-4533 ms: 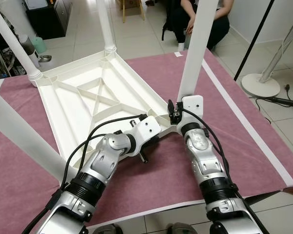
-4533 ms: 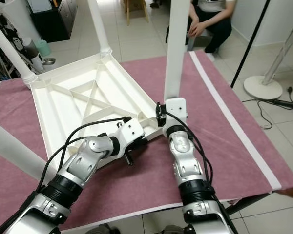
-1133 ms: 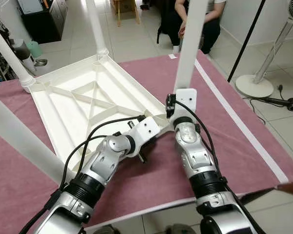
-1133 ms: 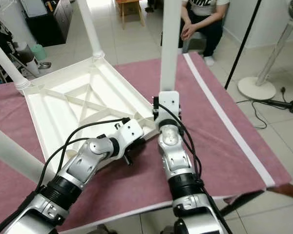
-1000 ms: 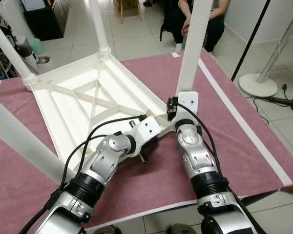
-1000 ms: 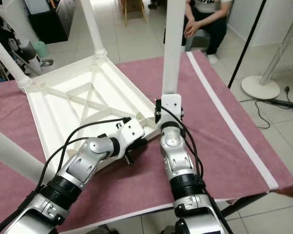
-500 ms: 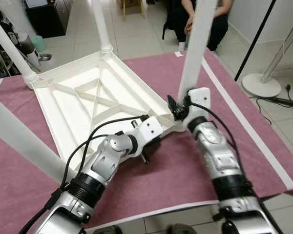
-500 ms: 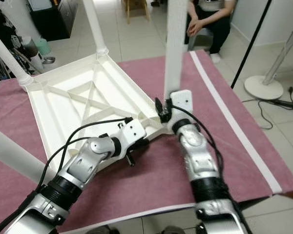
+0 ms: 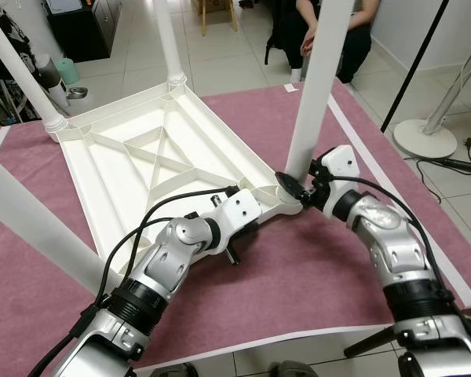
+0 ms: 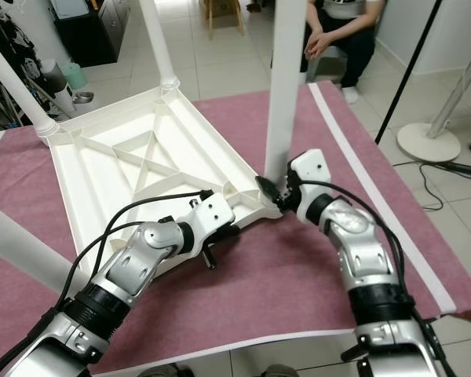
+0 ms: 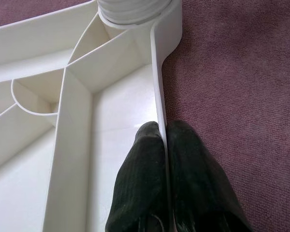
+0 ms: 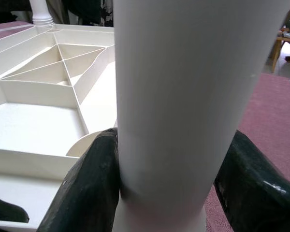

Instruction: Building children table

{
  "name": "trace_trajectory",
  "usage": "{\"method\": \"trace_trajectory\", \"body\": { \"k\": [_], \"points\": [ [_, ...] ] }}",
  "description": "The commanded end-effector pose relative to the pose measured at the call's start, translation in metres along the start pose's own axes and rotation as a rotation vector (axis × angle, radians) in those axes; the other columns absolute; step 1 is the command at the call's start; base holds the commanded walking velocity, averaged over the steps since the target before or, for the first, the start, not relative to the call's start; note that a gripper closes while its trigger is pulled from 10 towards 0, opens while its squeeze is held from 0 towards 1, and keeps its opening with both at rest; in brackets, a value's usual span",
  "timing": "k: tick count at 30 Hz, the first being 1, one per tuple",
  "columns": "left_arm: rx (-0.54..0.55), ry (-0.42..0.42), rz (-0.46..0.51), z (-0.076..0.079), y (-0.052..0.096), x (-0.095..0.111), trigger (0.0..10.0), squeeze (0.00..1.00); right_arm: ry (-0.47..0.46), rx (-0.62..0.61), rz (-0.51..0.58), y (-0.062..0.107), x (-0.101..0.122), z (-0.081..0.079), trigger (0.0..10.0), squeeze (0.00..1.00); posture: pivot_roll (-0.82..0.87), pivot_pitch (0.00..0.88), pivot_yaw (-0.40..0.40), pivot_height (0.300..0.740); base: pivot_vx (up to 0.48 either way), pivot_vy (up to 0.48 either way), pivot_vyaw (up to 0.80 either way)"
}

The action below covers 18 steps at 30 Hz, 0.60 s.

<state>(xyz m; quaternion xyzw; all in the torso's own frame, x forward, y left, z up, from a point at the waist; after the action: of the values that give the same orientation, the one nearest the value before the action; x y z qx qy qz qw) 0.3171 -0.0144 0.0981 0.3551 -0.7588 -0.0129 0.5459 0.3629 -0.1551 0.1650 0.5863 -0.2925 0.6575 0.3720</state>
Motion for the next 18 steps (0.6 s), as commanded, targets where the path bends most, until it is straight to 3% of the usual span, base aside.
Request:
{"method": "trace_trajectory", "body": {
  "k": [1,18],
  "points": [
    [-0.008,0.006,-0.095,0.003,0.004,-0.025,0.0,0.0,0.017,0.026,-0.014,-0.002,-0.001,-0.001,10.0,0.0,-0.01,0.0,0.131,0.74,0.0,0.0,0.0],
    [-0.007,0.008,-0.105,0.004,0.007,-0.028,0.0,0.0,0.062,0.214,-0.053,-0.007,0.012,0.003,10.0,0.0,0.0,0.0,0.13,0.74,0.0,0.0,0.0]
  ]
}}
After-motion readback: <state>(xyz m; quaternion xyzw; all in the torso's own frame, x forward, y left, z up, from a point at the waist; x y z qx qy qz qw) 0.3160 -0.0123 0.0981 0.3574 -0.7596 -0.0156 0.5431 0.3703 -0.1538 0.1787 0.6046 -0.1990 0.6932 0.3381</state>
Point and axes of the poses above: a point about 5 cm out from each wrist's last joint towards the gripper, its own y axis pointing back from the gripper into the wrist, its own x axis along the axis of the wrist's last joint, z = x × y, the point moved 5 cm from there along -y, pointing out of the wrist towards the gripper, and after that the axes turned 8 degrees about -y, right-handed, at the moved point
